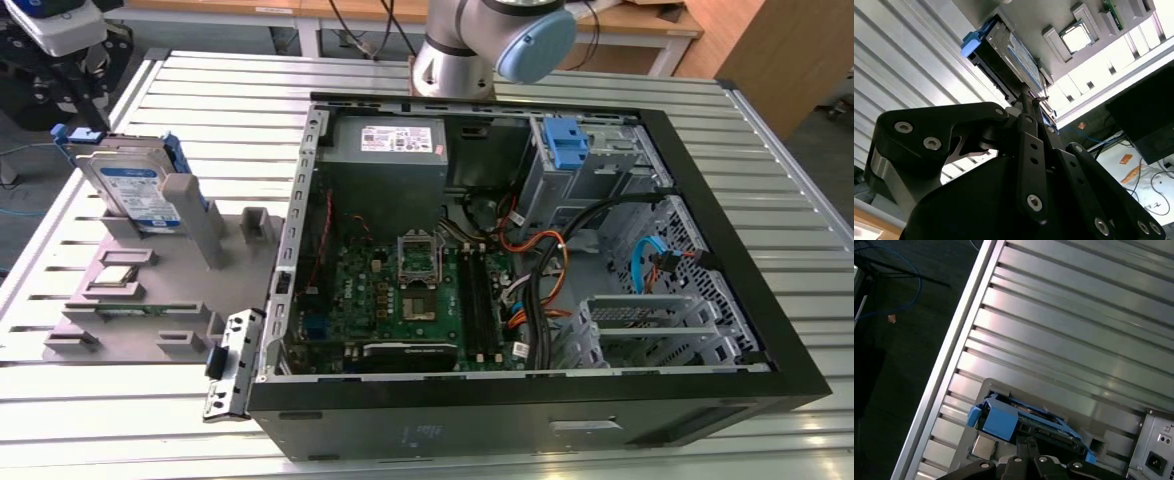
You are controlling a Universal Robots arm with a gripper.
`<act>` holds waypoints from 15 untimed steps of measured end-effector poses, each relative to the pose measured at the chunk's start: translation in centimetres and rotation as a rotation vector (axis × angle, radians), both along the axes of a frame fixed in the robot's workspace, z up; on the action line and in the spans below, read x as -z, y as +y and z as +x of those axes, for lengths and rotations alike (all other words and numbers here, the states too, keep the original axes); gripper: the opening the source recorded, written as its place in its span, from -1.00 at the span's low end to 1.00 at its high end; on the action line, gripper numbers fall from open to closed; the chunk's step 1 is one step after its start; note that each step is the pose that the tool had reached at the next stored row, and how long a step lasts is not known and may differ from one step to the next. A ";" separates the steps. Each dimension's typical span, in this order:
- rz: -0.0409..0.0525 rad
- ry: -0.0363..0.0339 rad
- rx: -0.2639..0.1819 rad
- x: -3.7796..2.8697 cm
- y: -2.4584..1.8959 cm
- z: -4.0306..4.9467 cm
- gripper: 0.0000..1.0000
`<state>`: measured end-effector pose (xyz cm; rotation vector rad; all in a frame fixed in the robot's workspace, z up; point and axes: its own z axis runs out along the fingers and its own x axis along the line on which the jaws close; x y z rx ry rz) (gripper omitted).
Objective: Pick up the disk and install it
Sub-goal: 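Pick up the disk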
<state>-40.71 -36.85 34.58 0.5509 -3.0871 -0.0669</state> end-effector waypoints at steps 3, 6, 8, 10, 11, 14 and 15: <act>0.0000 0.0000 -0.051 0.00 0.00 0.00 -0.80; 0.0000 0.0000 -0.102 0.01 0.00 0.00 -0.80; 0.0000 0.0000 -0.137 0.01 0.00 0.00 -0.80; 0.0000 0.0000 -0.171 0.01 0.00 0.00 -0.80; 0.0000 0.0001 -0.188 0.01 0.00 0.00 -0.80; 0.0000 0.0001 -0.242 0.02 0.00 0.00 -0.80; 0.0000 0.0001 -0.259 0.02 0.00 0.00 -0.80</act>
